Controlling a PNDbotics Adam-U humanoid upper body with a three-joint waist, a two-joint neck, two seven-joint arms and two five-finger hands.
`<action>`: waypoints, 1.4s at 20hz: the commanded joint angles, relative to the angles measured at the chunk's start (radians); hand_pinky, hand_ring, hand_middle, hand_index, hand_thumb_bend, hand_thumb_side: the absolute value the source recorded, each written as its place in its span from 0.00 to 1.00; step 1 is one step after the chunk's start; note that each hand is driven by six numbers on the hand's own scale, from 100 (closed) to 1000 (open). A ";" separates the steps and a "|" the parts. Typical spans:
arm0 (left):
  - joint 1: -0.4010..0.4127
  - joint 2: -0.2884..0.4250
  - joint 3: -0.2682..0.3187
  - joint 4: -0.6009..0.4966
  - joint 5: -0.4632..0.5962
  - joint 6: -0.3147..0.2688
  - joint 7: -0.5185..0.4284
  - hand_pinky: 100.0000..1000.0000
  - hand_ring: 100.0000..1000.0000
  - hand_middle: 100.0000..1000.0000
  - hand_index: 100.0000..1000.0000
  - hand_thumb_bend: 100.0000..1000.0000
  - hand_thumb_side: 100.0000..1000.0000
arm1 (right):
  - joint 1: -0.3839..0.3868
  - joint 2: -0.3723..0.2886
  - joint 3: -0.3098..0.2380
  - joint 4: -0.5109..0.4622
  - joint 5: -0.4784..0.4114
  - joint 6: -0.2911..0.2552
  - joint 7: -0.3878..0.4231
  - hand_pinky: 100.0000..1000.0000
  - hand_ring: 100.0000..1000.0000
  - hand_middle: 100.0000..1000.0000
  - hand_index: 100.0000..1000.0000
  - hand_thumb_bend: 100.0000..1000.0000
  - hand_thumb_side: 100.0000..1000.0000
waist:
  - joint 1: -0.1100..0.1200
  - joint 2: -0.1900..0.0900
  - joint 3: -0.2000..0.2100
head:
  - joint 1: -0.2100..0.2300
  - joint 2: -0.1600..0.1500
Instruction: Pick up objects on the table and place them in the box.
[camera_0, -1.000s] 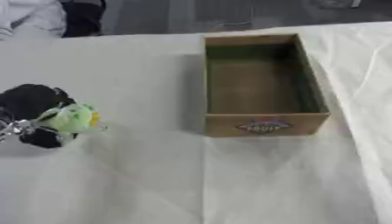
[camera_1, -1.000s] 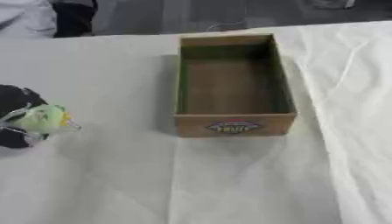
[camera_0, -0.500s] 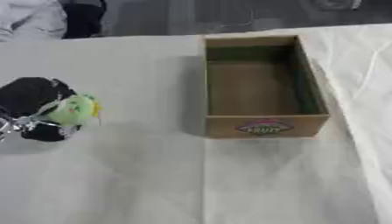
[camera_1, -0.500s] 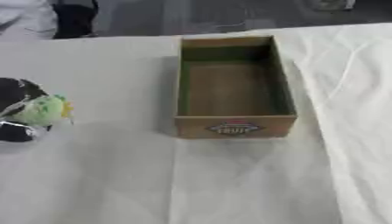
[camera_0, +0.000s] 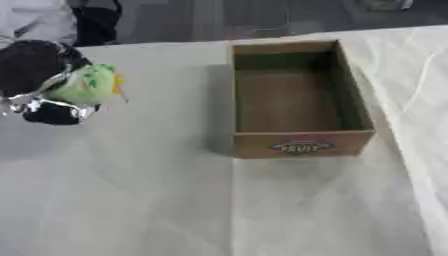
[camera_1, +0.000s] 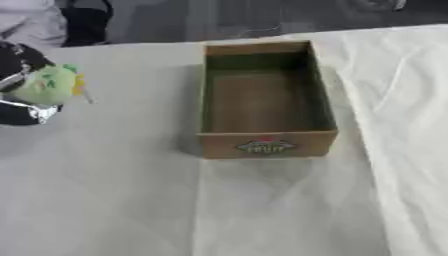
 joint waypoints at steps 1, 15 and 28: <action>-0.064 -0.004 0.006 -0.002 0.004 -0.013 -0.010 0.37 0.46 0.44 0.70 0.00 0.47 | -0.016 -0.028 0.000 -0.014 -0.007 -0.001 0.007 0.79 0.87 0.69 0.76 0.00 1.00 | 0.002 -0.024 -0.006 | 0.010 0.008; -0.332 -0.237 0.027 0.199 -0.097 -0.038 0.019 0.36 0.45 0.41 0.67 0.00 0.45 | -0.050 -0.021 0.011 -0.014 -0.015 -0.008 0.018 0.79 0.87 0.69 0.76 0.00 1.00 | 0.023 -0.012 -0.080 | 0.069 -0.009; -0.455 -0.454 0.059 0.320 -0.385 -0.067 0.095 0.37 0.47 0.41 0.65 0.00 0.44 | -0.128 0.013 0.033 -0.014 -0.043 -0.032 0.045 0.79 0.87 0.70 0.76 0.00 1.00 | 0.030 0.023 -0.174 | 0.220 -0.031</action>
